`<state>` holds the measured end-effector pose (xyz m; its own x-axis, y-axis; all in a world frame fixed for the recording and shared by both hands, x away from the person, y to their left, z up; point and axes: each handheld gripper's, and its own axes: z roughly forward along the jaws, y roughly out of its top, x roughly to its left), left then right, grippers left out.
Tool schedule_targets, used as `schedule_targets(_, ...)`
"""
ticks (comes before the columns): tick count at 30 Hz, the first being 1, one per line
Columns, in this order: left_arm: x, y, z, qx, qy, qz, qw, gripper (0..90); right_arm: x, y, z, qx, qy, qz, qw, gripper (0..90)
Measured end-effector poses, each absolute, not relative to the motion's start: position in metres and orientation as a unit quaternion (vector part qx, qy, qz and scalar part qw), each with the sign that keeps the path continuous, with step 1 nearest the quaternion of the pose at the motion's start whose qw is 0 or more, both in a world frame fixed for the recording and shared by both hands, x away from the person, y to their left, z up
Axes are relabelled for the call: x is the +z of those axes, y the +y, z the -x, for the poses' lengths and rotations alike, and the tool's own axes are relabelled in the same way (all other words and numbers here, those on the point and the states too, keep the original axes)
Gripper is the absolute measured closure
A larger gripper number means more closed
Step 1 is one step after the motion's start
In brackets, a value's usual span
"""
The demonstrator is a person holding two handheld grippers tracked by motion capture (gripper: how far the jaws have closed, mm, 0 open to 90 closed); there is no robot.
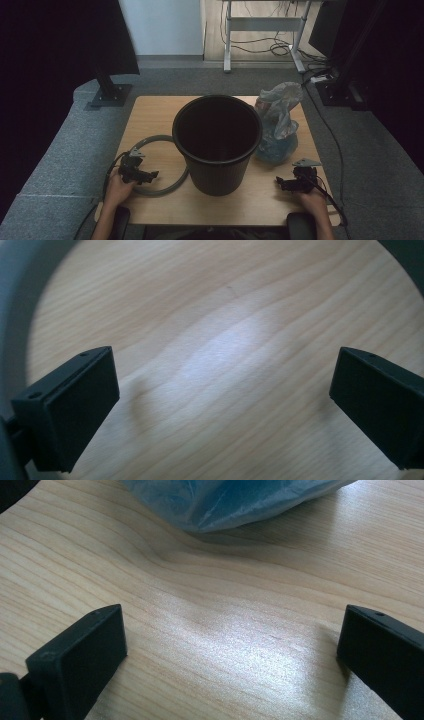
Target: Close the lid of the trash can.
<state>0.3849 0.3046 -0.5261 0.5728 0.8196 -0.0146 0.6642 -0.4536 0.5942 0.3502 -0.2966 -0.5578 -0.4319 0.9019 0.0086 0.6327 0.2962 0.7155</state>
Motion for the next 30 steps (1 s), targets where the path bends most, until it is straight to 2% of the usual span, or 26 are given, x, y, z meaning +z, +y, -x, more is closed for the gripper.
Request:
schedule_targets(9,-0.519,0.337,-0.384,0.166,0.477,-0.81,0.299,0.0,-0.558,-0.296,-0.349,0.33,0.778,-0.494,0.204,0.0)
schedule_targets(15,-0.524,0.354,-0.388,0.179,0.498,-0.799,0.287,0.0,-0.558,-0.296,-0.349,0.33,0.778,-0.494,0.204,0.0)
schedule_targets(24,-0.54,0.352,-0.397,0.169,0.492,-0.811,0.268,0.0,-0.558,-0.296,-0.349,0.33,0.778,-0.493,0.204,0.0)
schedule_targets(30,-0.546,0.357,-0.398,0.171,0.489,-0.802,0.297,0.0,-0.558,-0.296,-0.349,0.33,0.779,-0.493,0.204,0.0)
